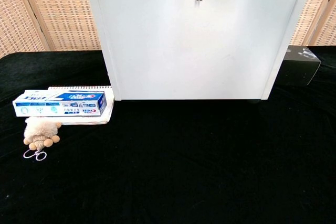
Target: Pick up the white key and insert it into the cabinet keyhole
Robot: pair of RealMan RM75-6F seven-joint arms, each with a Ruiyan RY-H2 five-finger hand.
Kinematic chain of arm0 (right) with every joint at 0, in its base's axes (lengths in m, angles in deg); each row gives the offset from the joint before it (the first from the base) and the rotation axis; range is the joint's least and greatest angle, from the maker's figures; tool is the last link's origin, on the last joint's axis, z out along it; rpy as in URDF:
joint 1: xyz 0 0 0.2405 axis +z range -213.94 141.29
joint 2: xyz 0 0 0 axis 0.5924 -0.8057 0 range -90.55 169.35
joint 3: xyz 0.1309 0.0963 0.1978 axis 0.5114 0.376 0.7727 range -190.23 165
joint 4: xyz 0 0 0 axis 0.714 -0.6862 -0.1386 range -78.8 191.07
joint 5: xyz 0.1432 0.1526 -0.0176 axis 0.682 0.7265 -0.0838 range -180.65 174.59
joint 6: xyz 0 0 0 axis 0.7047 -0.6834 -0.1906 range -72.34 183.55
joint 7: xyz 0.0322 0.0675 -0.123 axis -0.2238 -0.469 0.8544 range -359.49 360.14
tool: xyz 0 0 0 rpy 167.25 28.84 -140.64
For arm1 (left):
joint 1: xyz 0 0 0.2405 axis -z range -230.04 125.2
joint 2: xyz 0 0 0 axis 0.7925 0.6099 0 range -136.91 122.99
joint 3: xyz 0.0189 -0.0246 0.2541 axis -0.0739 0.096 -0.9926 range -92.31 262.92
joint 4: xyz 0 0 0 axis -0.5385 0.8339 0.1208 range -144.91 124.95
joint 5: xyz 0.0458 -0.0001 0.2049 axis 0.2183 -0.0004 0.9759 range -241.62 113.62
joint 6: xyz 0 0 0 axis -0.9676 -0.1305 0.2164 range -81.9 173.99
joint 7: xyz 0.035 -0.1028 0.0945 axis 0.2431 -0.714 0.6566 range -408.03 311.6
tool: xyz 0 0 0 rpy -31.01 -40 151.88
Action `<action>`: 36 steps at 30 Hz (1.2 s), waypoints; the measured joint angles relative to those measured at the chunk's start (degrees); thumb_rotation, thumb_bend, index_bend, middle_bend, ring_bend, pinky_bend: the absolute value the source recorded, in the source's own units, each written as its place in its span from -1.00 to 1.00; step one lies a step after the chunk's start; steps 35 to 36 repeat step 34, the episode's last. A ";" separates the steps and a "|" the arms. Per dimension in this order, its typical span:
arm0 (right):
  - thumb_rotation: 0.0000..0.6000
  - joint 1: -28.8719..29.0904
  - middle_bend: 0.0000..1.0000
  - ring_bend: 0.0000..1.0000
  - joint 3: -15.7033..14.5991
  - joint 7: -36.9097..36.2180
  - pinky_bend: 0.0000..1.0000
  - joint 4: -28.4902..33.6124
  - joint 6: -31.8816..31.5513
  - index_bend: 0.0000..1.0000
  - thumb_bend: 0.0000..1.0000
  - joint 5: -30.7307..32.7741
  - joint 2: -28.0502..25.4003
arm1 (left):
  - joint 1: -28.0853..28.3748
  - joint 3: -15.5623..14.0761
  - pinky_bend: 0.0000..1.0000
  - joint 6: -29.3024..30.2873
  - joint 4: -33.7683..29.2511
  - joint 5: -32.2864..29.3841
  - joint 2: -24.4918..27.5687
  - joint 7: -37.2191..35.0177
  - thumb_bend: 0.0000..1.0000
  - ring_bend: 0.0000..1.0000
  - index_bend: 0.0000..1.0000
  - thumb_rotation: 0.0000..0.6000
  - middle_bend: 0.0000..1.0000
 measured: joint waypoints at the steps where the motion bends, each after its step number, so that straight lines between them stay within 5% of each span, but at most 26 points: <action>1: 1.00 -0.17 0.77 0.65 0.01 -0.13 1.00 0.20 -0.38 0.12 0.08 -0.11 -0.24 | -0.01 -0.01 -1.00 0.01 0.00 0.02 0.01 -0.05 -1.00 -1.00 -1.00 1.00 -1.00; 8: 1.00 -3.98 0.72 0.59 -1.24 -3.36 1.00 1.76 -6.93 0.14 0.08 -2.63 -3.97 | -0.27 -0.13 -1.00 0.66 -0.03 0.60 0.37 -0.99 -1.00 -1.00 -1.00 1.00 -1.00; 12: 1.00 -8.86 0.53 0.39 -3.10 -7.25 0.90 2.07 -13.97 0.01 -0.01 -4.23 -6.46 | -0.57 -0.39 -1.00 1.45 -0.15 1.49 0.70 -1.67 -1.00 -1.00 -1.00 1.00 -1.00; 17: 1.00 -17.29 -0.23 -0.37 -6.18 -11.81 0.04 2.07 -22.38 -0.66 -0.77 -4.04 -8.73 | -1.00 -0.77 -1.00 2.62 -0.47 2.76 1.04 -2.09 -1.00 -1.00 -1.00 1.00 -1.00; 20: 1.00 -22.95 -0.77 -0.88 -8.37 -13.53 -0.42 3.06 -24.39 -0.95 -0.99 -1.10 -9.82 | -1.26 -0.82 -1.00 3.38 -0.44 3.13 1.03 -1.78 -1.00 -1.00 -1.00 1.00 -1.00; 22: 1.00 -25.80 -0.98 -1.00 -9.61 -14.46 -0.64 4.31 -24.90 -1.00 -1.00 1.61 -10.28 | -1.47 -0.70 -1.00 4.21 -0.29 3.29 0.82 -1.14 -1.00 -1.00 -1.00 1.00 -1.00; 29: 1.00 -34.10 -1.00 -1.00 -13.57 -21.01 -0.99 11.56 -24.08 -1.00 -1.00 12.89 -10.96 | -2.12 -0.44 -1.00 6.86 0.68 4.80 -0.16 -0.51 -1.00 -1.00 -1.00 1.00 -1.00; 36: 1.00 -37.72 -1.00 -1.00 -15.89 -26.28 -1.00 13.16 -21.44 -1.00 -1.00 16.53 -9.48 | -2.70 -0.46 -1.00 8.49 1.24 5.66 -0.24 -1.67 -1.00 -1.00 -1.00 1.00 -1.00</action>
